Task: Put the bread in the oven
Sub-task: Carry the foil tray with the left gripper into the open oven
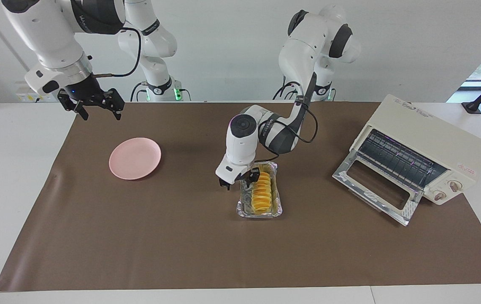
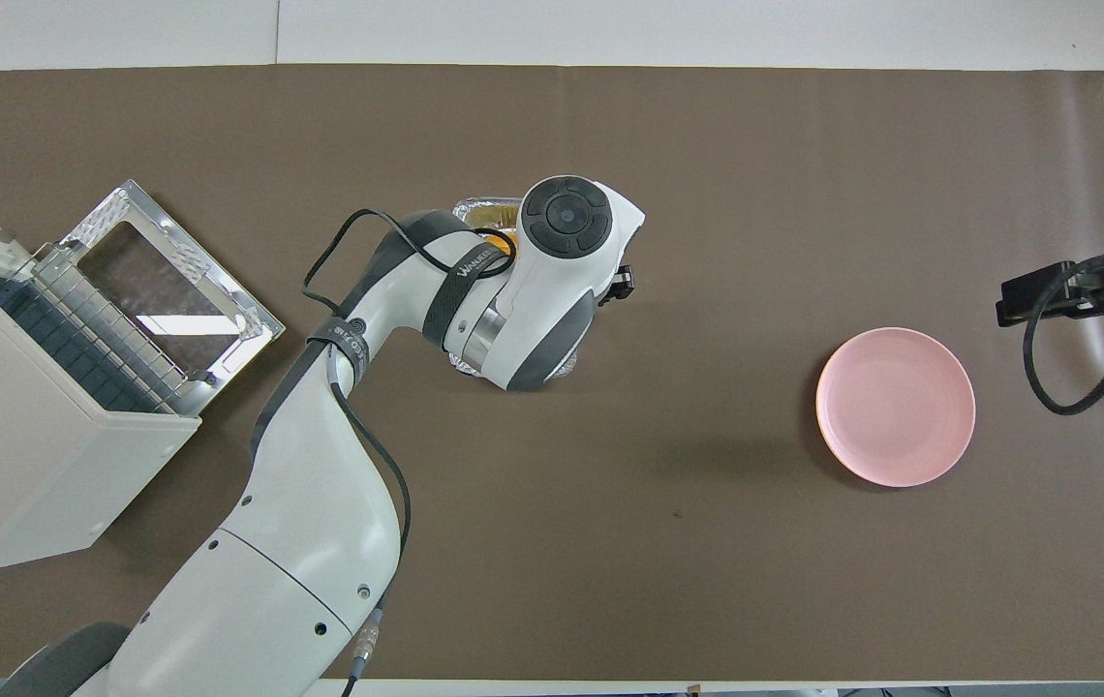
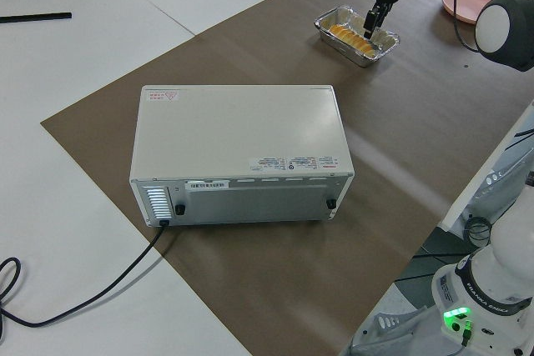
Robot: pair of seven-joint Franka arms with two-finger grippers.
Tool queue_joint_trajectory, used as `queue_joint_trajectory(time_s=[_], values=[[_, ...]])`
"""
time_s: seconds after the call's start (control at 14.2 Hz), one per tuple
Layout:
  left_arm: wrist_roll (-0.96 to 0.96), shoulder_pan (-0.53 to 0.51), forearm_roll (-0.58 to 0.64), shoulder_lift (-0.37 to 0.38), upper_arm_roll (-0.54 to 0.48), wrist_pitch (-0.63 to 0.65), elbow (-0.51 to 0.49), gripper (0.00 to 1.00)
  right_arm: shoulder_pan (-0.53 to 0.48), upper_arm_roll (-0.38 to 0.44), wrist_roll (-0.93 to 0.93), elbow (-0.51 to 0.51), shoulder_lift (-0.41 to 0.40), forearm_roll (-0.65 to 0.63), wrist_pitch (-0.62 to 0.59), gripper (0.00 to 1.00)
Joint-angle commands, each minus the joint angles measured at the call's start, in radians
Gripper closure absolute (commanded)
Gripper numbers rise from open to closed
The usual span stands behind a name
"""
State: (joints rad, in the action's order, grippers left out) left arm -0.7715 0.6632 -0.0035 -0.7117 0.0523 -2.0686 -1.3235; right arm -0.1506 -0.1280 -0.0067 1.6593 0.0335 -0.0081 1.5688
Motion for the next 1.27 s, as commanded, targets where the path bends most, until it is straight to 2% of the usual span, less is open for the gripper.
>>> queue_joint_trajectory(time_s=[0.0,0.14,0.21,0.57,0.85,1.2], values=[[-0.022,0.015,-0.023,0.02,-0.017,-0.024,-0.043,0.56,-0.015,-0.012,-0.025,0.013,0.016,-0.009,-0.004,0.0],[-0.022,0.01,-0.026,0.023,-0.015,-0.034,-0.043,0.96,-0.015,-0.012,-0.024,0.013,0.016,-0.009,-0.004,0.0],[-0.023,0.01,-0.03,0.023,-0.017,-0.033,-0.043,1.0,-0.015,-0.012,-0.025,0.013,0.016,-0.009,-0.004,0.0],[-0.11,0.006,-0.03,0.026,-0.029,0.005,-0.037,1.0,-0.015,-0.012,-0.025,0.013,0.016,-0.009,-0.004,0.0],[-0.176,0.001,-0.026,0.089,-0.12,0.171,-0.019,1.0,-0.015,-0.012,-0.025,0.013,0.016,-0.009,-0.004,0.0],[-0.33,-0.011,-0.032,0.09,-0.244,0.243,0.044,1.0,-0.015,-0.012,-0.025,0.013,0.016,-0.009,-0.004,0.0]])
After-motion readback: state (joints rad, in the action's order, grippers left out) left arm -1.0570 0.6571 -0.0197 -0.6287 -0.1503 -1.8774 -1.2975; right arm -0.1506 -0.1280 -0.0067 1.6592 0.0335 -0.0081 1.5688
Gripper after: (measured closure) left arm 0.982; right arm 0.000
